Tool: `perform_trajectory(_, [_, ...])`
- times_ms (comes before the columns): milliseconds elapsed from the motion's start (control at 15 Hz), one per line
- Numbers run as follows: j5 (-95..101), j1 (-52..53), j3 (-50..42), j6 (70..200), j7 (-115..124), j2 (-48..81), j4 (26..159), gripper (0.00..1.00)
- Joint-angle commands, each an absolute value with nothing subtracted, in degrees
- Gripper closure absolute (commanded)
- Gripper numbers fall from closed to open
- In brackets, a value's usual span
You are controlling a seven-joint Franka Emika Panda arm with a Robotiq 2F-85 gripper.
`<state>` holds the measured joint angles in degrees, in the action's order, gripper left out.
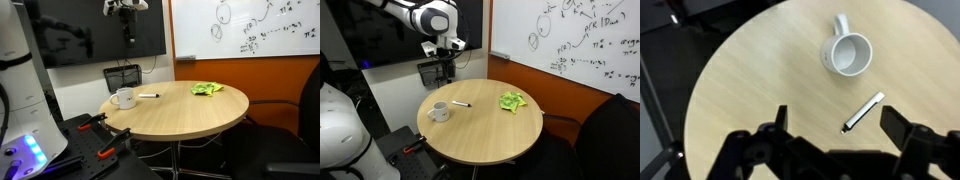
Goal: Pick the pen and put it in the cup
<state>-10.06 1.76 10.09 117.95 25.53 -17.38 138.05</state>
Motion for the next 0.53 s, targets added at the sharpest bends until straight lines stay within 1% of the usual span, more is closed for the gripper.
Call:
perform_trajectory(0, [-11.4,2.0,11.1,122.9,37.0,-3.8,129.6,0.0])
perform_trajectory(200, [-11.4,4.3,10.1,127.5,46.9,6.4,123.7,0.0])
perform_trajectory(467, [-13.6,7.7,8.7,132.2,51.3,16.4,117.4,0.0])
